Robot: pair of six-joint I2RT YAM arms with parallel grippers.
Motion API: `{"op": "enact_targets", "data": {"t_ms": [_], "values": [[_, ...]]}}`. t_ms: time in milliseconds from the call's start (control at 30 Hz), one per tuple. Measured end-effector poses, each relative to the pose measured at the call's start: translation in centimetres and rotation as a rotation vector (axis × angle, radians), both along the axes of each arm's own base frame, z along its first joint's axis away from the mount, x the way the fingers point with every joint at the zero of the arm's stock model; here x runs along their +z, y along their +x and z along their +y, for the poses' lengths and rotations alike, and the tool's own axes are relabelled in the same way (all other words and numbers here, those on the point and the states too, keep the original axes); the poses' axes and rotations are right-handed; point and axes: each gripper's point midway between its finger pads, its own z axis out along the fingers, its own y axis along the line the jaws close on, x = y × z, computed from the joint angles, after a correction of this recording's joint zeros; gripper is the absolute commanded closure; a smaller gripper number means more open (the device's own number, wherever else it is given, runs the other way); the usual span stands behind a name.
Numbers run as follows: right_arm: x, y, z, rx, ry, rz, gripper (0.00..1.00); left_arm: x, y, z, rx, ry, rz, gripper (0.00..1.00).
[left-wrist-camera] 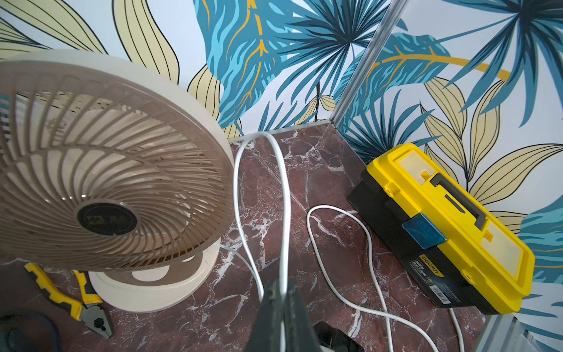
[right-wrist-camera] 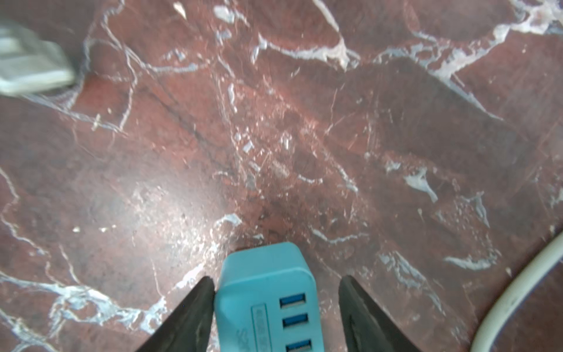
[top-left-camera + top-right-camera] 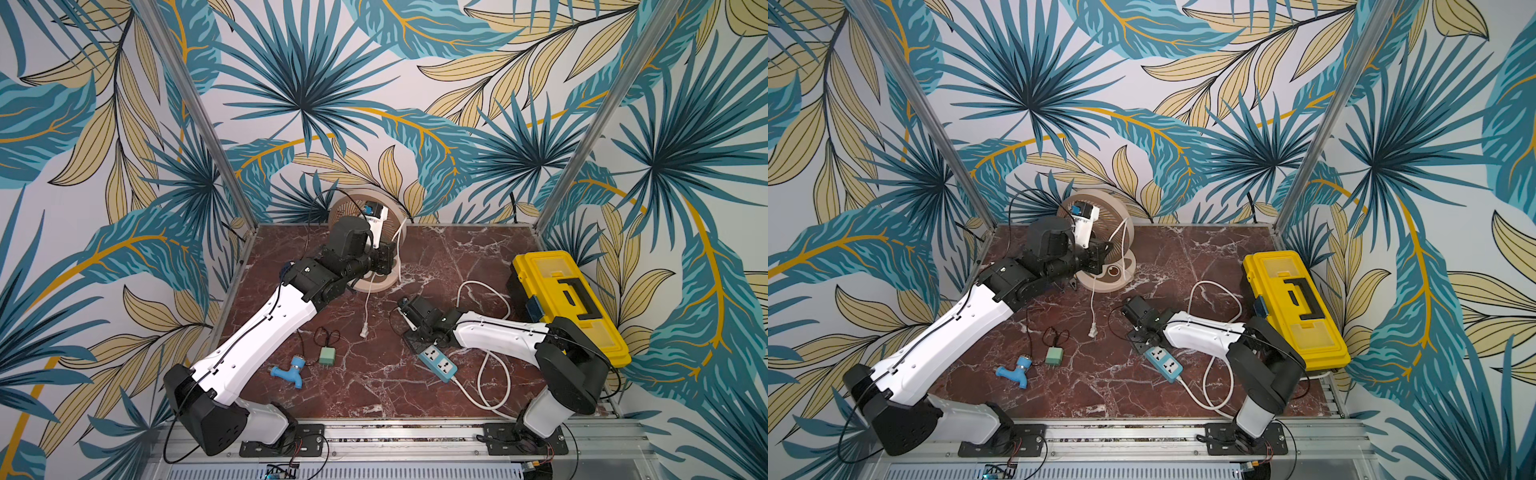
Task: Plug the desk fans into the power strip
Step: Move the socket to the center of the board.
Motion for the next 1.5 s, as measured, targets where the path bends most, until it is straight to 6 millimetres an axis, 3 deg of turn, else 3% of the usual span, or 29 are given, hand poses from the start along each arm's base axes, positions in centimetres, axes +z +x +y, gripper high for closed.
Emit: {"op": "enact_targets", "data": {"t_ms": [200, 500, 567, 667, 800, 1167, 1233, 1300, 1367, 1500], "values": [[0.0, -0.6, 0.9, 0.046, 0.039, 0.035, 0.26, 0.7, -0.4, 0.2, -0.017, -0.021, -0.004, 1.00], [-1.1, -1.6, -1.3, 0.012, -0.055, 0.080, 0.20, 0.6, -0.5, 0.4, -0.021, -0.023, 0.004, 1.00], [-1.3, -1.8, -1.4, 0.013, -0.060, 0.087, 0.26, 0.6, -0.5, 0.5, -0.020, -0.023, 0.004, 1.00], [-1.8, -2.0, -1.4, 0.022, -0.068, 0.101, 0.46, 0.7, -0.6, 0.6, -0.020, -0.025, 0.001, 1.00], [-2.1, -1.8, -1.2, 0.061, -0.099, 0.110, 0.60, 0.9, -0.7, 0.7, -0.018, -0.028, -0.003, 1.00], [-1.8, 2.2, 1.9, 0.253, -0.179, 0.052, 0.61, 1.9, -1.3, 1.3, -0.014, -0.040, -0.021, 1.00], [-1.8, 3.2, 1.9, 0.272, -0.178, 0.053, 0.59, 2.0, -1.4, 1.4, -0.014, -0.041, -0.023, 1.00], [-1.7, 4.3, 1.6, 0.276, -0.172, 0.053, 0.48, 2.1, -1.5, 1.5, -0.013, -0.041, -0.022, 1.00], [-1.7, 5.0, 1.0, 0.274, -0.168, 0.058, 0.31, 2.0, -1.5, 1.7, -0.010, -0.038, -0.019, 1.00], [-1.2, 4.8, 0.3, 0.288, -0.165, 0.072, 0.16, 1.8, -1.5, 1.9, -0.007, -0.031, -0.010, 1.00]]}}
